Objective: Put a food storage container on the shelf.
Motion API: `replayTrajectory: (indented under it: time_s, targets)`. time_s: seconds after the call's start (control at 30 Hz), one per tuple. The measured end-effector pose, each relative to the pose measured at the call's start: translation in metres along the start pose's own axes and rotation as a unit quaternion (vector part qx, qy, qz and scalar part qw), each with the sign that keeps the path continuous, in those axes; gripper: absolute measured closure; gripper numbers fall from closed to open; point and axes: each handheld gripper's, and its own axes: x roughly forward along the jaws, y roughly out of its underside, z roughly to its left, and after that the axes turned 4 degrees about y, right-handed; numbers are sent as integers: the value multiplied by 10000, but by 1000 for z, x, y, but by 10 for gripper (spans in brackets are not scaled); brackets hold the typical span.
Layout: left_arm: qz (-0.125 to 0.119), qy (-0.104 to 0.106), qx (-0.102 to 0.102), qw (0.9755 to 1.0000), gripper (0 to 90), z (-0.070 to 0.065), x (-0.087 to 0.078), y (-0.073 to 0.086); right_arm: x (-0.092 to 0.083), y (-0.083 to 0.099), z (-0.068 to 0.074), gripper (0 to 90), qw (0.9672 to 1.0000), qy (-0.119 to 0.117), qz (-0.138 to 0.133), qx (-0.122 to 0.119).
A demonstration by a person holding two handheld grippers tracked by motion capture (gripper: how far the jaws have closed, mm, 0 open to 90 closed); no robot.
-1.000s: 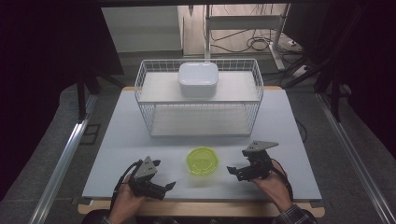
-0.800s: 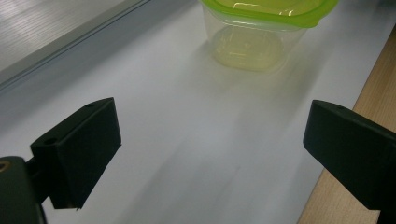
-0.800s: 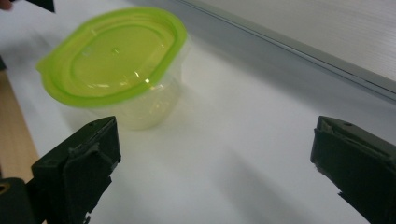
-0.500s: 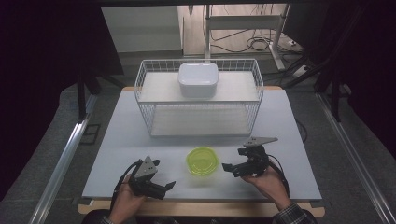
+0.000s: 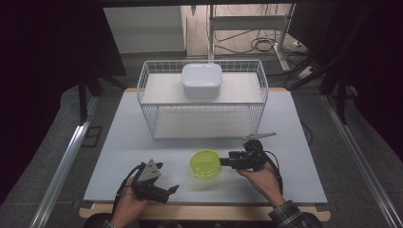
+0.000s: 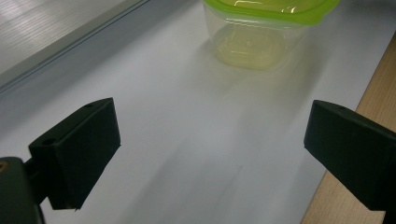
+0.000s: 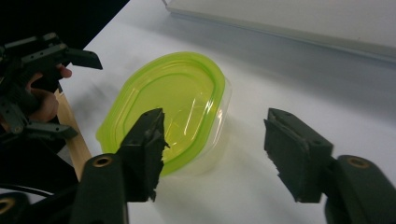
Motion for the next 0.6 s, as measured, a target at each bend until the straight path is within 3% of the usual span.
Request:
replayTrajectory:
  time_s: [0.23, 0.43, 0.6]
  targets:
    - [14, 2, 19, 10000, 34, 0, 0, 0, 16, -9, -2, 534, 9992, -98, 216, 307]
    - [41, 10, 35, 10000, 33, -1, 1, 0, 27, -10, -9, 613, 9967, -326, 359, 656]
    - [81, 18, 81, 9999, 33, -1, 1, 0, 30, -11, -12, 747, 9951, -428, 405, 798]
